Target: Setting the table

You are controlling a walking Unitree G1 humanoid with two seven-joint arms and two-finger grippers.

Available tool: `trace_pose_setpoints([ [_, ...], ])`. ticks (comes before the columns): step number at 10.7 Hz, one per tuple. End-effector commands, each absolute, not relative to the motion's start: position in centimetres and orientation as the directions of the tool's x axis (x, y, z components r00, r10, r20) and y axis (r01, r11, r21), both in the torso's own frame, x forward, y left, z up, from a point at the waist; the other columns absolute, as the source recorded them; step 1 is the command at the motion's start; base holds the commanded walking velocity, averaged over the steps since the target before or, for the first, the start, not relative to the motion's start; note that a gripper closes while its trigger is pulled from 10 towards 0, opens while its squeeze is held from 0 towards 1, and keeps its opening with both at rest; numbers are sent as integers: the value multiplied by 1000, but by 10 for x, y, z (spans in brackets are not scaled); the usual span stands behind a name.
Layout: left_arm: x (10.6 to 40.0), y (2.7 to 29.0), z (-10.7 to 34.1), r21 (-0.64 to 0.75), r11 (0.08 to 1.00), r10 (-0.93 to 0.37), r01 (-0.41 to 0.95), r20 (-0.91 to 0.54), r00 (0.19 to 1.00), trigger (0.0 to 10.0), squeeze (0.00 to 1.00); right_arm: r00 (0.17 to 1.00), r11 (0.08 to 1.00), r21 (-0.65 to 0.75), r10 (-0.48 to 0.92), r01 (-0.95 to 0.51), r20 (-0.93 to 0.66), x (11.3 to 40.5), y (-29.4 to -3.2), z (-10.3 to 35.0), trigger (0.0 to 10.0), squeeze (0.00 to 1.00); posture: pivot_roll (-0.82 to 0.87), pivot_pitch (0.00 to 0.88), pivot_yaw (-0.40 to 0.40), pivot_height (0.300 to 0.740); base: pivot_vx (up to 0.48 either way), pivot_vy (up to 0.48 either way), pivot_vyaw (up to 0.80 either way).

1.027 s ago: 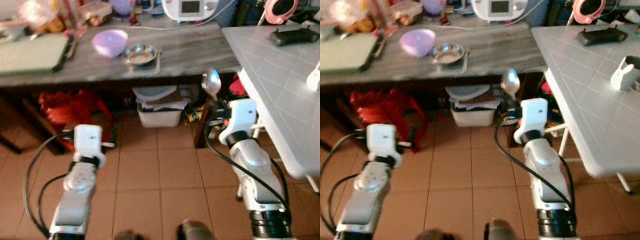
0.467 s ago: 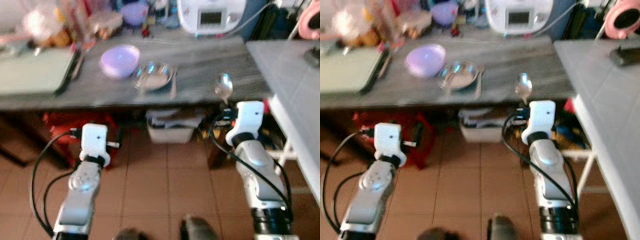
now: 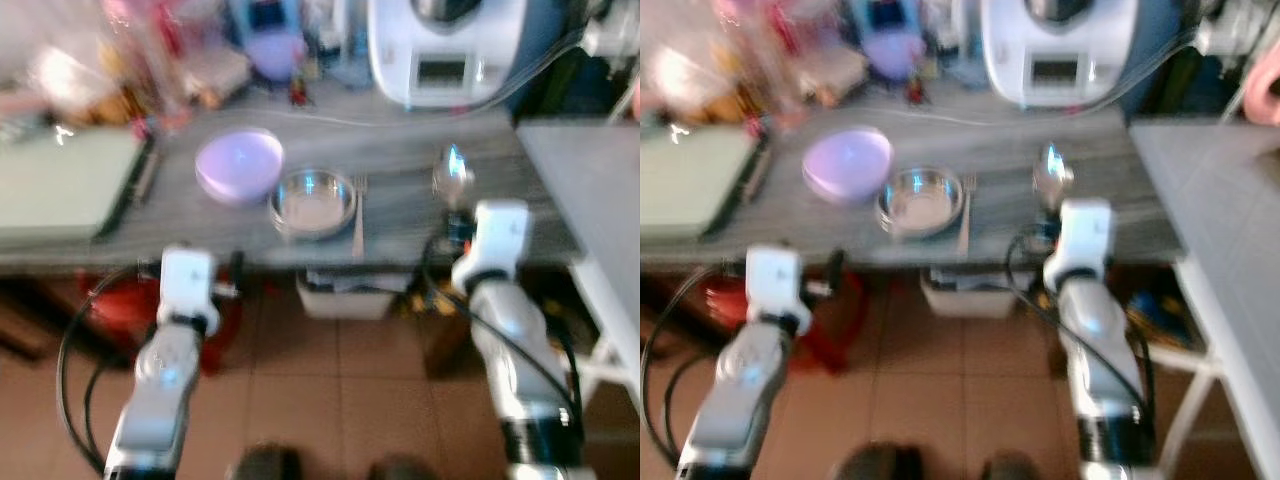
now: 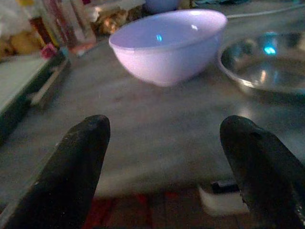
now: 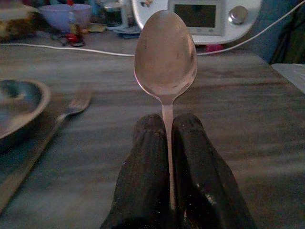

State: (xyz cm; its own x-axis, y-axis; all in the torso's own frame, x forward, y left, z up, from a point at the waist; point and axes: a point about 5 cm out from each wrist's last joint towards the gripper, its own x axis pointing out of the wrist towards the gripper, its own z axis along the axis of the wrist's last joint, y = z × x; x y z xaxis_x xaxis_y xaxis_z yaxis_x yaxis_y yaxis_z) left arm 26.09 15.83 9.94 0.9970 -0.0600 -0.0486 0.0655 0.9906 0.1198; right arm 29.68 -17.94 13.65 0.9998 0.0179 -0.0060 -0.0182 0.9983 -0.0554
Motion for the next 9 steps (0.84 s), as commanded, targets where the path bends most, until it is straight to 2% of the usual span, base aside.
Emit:
trace_pose_setpoints([
  [1, 260, 156, 100, 117, 991, -62, 67, -46, 997, 10000, 0, 1000, 998, -60, -10, 10, -3, 296, -186, 137, 0, 0, -57, 82, 60, 740, 352, 322, 0],
  [2, 259, 158, 102, 123, 991, -44, 48, -35, 998, 10000, 0, 1000, 998, -56, -15, 14, -11, 296, -187, 135, 0, 0, -54, 86, 61, 740, 296, 379, 0],
  [3, 258, 162, 104, 136, 990, -21, 23, -17, 1000, 10000, 0, 1000, 998, -54, -14, 12, -26, 295, -187, 133, 4118, 0, -54, 90, 62, 740, 0, 0, 0],
  [4, 257, 166, 106, 145, 989, 8, -7, -4, 1000, 10000, 0, 999, 999, -48, -13, 11, -44, 295, -186, 130, 10000, 0, -51, 98, 64, 740, 0, 0, 0],
  [6, 254, 177, 103, 155, 987, 53, -48, -25, 998, 10000, 0, 993, 998, 41, -42, 46, -109, 301, -184, 122, 10000, 0, -46, 108, 67, 740, 0, 0, 0],
  [9, 253, 173, 104, 152, 988, 35, -31, -26, 999, 10000, 0, 974, 984, 155, -49, 85, -223, 305, -170, 110, 10000, 0, -37, 117, 66, 740, 0, 0, 0],
])
